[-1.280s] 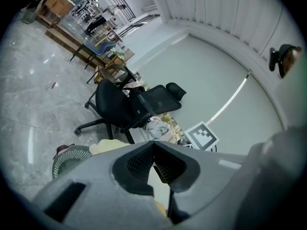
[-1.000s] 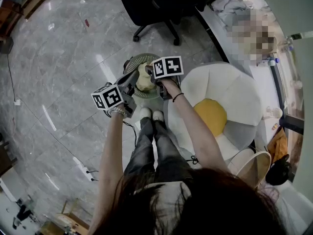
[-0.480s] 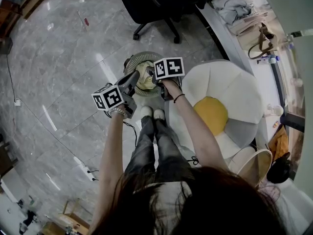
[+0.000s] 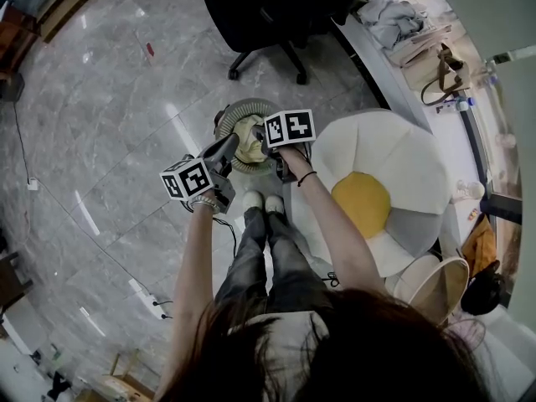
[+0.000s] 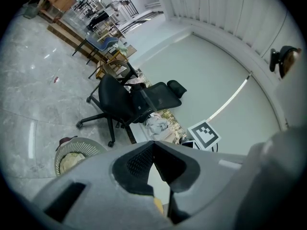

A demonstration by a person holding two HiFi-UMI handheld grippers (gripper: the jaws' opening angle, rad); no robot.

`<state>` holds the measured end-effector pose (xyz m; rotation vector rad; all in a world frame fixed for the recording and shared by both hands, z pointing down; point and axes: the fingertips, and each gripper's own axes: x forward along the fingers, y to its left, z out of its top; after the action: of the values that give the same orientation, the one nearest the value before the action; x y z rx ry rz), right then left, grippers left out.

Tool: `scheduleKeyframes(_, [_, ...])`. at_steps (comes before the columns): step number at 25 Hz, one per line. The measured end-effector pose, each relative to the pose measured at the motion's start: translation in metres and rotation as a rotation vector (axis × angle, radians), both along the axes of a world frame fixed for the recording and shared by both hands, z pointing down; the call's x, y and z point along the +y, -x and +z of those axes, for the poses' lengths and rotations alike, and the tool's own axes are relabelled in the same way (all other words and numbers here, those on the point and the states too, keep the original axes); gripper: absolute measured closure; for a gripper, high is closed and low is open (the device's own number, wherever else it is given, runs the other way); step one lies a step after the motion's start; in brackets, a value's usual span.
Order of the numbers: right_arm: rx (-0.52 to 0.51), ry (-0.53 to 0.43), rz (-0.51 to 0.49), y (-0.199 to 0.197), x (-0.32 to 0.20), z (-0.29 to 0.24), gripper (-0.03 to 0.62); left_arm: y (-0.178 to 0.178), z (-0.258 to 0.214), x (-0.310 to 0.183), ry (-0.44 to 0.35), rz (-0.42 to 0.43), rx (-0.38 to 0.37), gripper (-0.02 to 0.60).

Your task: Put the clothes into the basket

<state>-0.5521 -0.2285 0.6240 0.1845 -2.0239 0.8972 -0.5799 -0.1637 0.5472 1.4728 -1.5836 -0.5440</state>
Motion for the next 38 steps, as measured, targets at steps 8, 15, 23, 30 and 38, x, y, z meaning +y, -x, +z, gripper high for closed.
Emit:
scheduleKeyframes(8, [-0.105,0.020,0.091,-0.004,-0.001,-0.041,0.545,-0.002,-0.025,0.001,-0.046,-0.005,-0.018,0.571])
scheduleKeyframes(15, [-0.245,0.089,0.131,-0.009,0.005,-0.086,0.571,-0.005,-0.059,0.002,-0.096,-0.010,-0.067,0.571])
scheduleKeyframes(23, [-0.385,0.074,0.145,-0.005,0.015,-0.134,0.577,-0.007,-0.092,0.013,-0.144,-0.011,-0.133,0.571])
scheduleKeyframes(30, [-0.491,0.106,0.166,-0.002,0.028,-0.170,0.580,-0.006,-0.118,0.023,-0.192,-0.026,-0.183,0.571])
scheduleKeyframes(38, [-0.569,0.127,0.175,0.002,0.035,-0.205,0.585,0.003,-0.153,0.027,-0.238,-0.048,-0.251,0.571])
